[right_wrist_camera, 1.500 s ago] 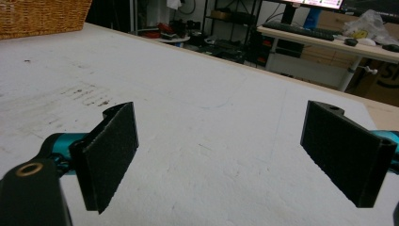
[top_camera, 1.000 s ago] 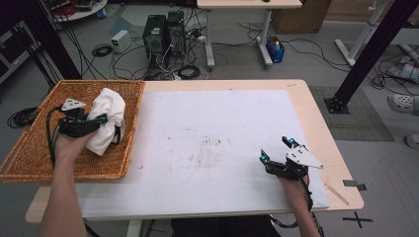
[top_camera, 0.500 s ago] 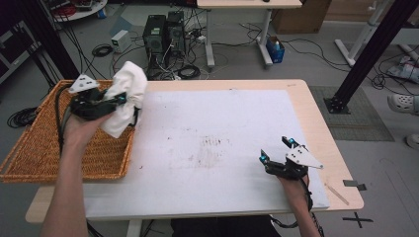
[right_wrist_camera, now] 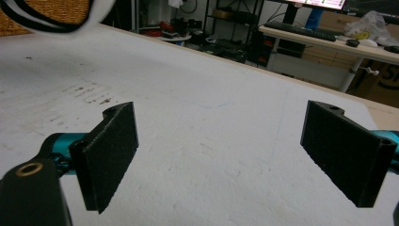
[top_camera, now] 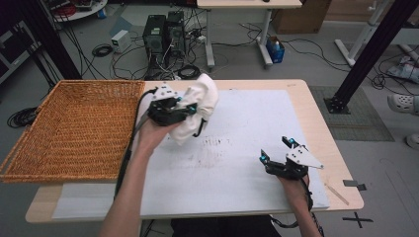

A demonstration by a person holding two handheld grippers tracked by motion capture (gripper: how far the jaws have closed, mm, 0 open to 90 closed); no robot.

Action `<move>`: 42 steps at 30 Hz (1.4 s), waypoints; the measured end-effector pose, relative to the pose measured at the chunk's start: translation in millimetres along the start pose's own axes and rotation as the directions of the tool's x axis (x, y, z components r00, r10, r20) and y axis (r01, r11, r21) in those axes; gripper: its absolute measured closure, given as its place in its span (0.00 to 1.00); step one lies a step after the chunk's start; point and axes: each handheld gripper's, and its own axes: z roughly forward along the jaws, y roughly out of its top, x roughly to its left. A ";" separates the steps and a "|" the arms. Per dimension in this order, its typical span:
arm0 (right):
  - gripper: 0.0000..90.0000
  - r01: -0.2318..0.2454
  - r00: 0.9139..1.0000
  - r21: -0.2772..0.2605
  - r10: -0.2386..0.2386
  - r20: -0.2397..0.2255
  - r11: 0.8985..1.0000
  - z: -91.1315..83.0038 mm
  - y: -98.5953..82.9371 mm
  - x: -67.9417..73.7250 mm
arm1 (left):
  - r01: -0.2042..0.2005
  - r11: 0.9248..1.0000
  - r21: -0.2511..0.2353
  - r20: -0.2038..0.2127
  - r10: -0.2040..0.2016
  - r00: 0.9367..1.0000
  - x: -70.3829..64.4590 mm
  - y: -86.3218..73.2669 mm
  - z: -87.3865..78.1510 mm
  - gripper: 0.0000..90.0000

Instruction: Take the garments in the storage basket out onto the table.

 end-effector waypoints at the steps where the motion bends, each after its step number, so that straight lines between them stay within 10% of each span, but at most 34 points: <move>1: 0.13 -0.007 1.000 0.001 0.007 0.003 1.000 -0.3 0.0 0.3 | 0.016 1.000 -0.008 0.028 -0.016 0.999 -10.2 -3.1 18.2 0.72; 11: 0.13 -0.053 0.999 -0.019 0.054 0.004 0.998 -1.9 -1.0 -4.4 | 0.003 0.993 0.114 0.072 -0.012 0.997 -49.0 -29.9 91.9 0.71; 22: 0.13 -0.076 0.997 -0.021 0.076 -0.002 0.997 -1.8 -1.3 -6.6 | -0.007 0.959 0.283 0.066 -0.012 0.998 -57.4 -66.5 132.2 0.68; 28: 0.13 -0.077 0.997 -0.021 0.077 -0.002 0.997 -1.8 -1.3 -6.7 | 0.006 0.964 0.265 0.064 -0.024 0.998 -57.2 -72.1 133.2 0.61; 34: 0.13 -0.086 0.996 -0.022 0.086 -0.002 0.996 -1.9 -1.4 -7.9 | 0.057 0.964 0.261 0.096 -0.085 0.992 -56.1 -70.1 129.6 0.30; 42: 0.13 -0.081 0.997 -0.015 0.081 -0.008 0.997 -1.5 -1.1 -7.4 | 0.089 0.994 0.069 0.056 -0.093 0.994 -54.1 -52.9 79.9 0.29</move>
